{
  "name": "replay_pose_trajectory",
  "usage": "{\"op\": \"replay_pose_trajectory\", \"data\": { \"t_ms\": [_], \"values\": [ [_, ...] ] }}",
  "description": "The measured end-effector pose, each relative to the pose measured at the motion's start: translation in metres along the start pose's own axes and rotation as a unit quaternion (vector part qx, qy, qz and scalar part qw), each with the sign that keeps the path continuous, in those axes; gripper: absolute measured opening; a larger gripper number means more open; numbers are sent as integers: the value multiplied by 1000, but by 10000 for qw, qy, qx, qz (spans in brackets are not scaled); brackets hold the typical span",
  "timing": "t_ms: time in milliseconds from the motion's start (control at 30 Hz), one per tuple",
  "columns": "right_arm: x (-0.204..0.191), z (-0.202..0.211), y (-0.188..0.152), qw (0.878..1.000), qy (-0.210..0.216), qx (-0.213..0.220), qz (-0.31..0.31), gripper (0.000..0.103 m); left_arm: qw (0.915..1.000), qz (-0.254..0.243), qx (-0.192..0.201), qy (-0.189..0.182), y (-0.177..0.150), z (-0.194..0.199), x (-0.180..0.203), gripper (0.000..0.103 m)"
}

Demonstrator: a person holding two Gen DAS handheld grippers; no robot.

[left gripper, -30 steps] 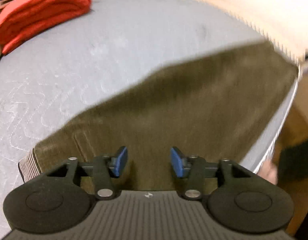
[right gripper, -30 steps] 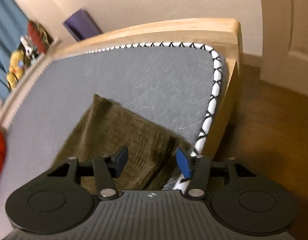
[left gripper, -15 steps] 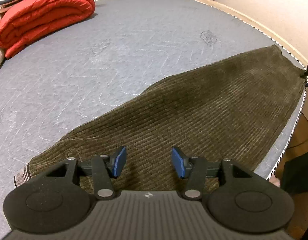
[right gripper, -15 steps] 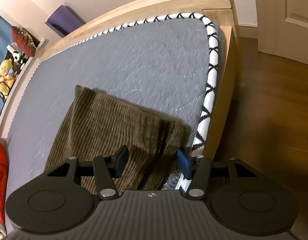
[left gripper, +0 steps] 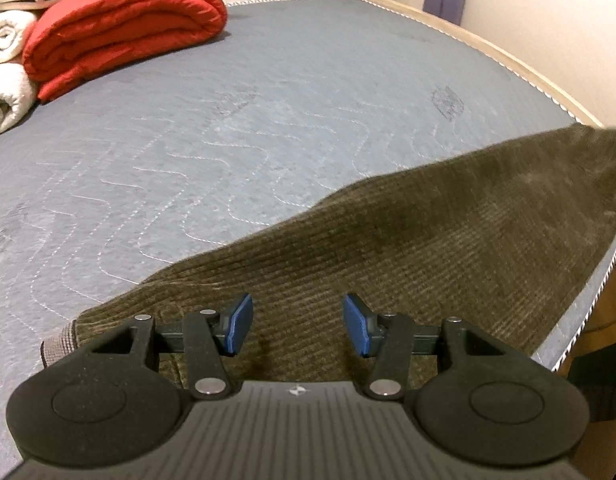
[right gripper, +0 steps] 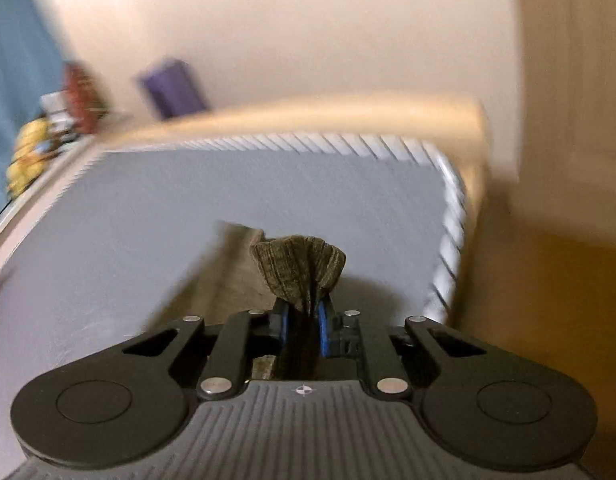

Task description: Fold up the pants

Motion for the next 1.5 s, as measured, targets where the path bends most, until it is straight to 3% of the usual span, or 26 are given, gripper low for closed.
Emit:
{"op": "replay_pose_trajectory", "data": {
  "t_ms": [67,133,233,300,400,467,500,567,633,733,833,900,967,1033,1100,1167,1267,1300,1333,1367,1400,1500],
  "values": [
    [-60,41,-12,9913,380,668,1071,14,9999,88,32,44,2,0,-3,56],
    [-121,83,-46,9624,1031,1149,2237,14,9998,178,44,81,4,-1,-7,56],
    [-197,146,-135,8766,2110,1622,4008,14,9995,277,0,139,5,-5,-12,56],
    [-227,178,-209,7980,2749,1640,5106,15,9994,330,-51,133,5,-9,-12,56],
    [-240,193,-321,6720,3320,785,6572,17,9993,352,-141,35,7,-15,-10,59],
    [-230,199,-361,6214,3547,290,6980,18,9993,323,-184,-52,7,-18,-5,61],
    [-224,203,-371,6041,3636,127,7090,27,9992,324,-208,-130,8,-19,-2,63],
    [-218,212,-371,6005,3838,56,7015,42,9986,369,-256,-289,9,-23,3,63],
    [-218,221,-360,6070,4233,-284,6720,44,9972,484,-304,-486,10,-26,8,63],
    [-223,228,-341,6318,4509,-628,6274,47,9919,864,-257,-892,15,-35,14,60],
    [-225,220,-321,6641,4518,-762,5908,48,9791,1370,-192,-1490,27,-45,21,57],
    [-228,208,-317,6833,4409,-799,5765,49,9731,1603,-170,-1647,35,-56,27,57],
    [-228,195,-315,6949,4288,-903,5702,49,9702,1716,-186,-1698,43,-69,31,58],
    [-230,187,-321,6886,4267,-1011,5775,51,9688,1815,-225,-1675,50,-82,33,59],
    [-228,183,-334,6671,4354,-1218,5921,54,9688,1879,-274,-1590,57,-95,34,62],
    [-231,180,-343,6562,4348,-1298,6029,54,9673,1936,-274,-1614,63,-101,35,66],
    [-236,178,-349,6491,4386,-1308,6076,52,9714,1771,-280,-1557,72,-107,42,64],
    [-238,179,-352,6473,4407,-1316,6078,39,9753,1605,-283,-1488,74,-109,47,46],
    [-238,180,-352,6417,4471,-1339,6086,26,9815,1331,-269,-1353,76,-109,52,36],
    [-241,182,-353,6343,4530,-1306,6127,21,9871,1041,-204,-1197,78,-106,57,28],
    [-243,185,-352,6295,4538,-1141,6203,18,9892,922,-105,-1134,80,-101,58,23],
    [-242,205,-343,6156,4701,-603,6296,16,9892,909,446,-1064,95,-74,50,21]
  ]
}}
Point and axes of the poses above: each gripper's, at about its wrist camera, not at the fingertips, and z roughly against the way its jaws point, x to its right, y to its top, the point moved 5 cm from there along -z, roughly the way its jaws point, and after that the axes turned 2 degrees about -x, right-handed, at the moved point
